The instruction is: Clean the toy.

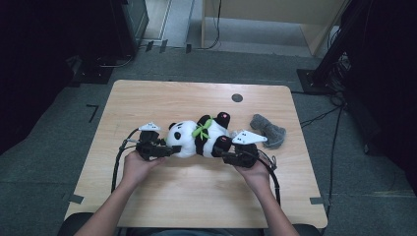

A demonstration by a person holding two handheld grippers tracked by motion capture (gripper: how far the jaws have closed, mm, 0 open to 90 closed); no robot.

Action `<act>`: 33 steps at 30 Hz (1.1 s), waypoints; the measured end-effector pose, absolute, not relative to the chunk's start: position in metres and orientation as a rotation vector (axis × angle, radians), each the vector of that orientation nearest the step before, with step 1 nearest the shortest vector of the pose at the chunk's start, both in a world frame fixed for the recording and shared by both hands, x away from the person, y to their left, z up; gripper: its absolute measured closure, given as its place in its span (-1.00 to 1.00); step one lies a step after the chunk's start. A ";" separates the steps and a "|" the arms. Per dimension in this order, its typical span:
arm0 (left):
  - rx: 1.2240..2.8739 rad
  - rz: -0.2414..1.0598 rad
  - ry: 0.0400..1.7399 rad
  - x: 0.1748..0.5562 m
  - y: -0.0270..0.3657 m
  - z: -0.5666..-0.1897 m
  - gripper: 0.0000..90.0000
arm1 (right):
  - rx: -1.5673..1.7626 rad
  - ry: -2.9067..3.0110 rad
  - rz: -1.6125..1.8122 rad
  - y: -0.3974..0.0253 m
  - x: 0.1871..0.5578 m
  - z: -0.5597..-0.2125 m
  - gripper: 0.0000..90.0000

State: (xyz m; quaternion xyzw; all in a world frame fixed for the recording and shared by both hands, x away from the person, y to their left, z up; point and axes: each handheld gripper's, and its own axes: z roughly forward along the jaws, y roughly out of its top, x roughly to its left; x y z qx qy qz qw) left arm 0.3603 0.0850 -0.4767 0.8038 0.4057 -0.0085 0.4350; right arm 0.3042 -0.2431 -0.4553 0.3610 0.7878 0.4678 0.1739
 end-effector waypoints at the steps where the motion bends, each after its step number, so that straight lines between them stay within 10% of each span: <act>1: 2.000 -0.020 1.011 0.360 0.085 -0.477 -0.16 | 1.042 2.233 1.336 -0.243 0.305 -0.456 0.08; 12: 1.899 -0.042 0.974 0.363 0.097 -0.470 -0.40 | 1.161 2.205 1.372 -0.240 0.314 -0.430 0.48; 33: 1.940 0.122 0.679 0.347 0.096 -0.459 -0.84 | 1.278 2.079 1.646 -0.263 0.325 -0.381 0.54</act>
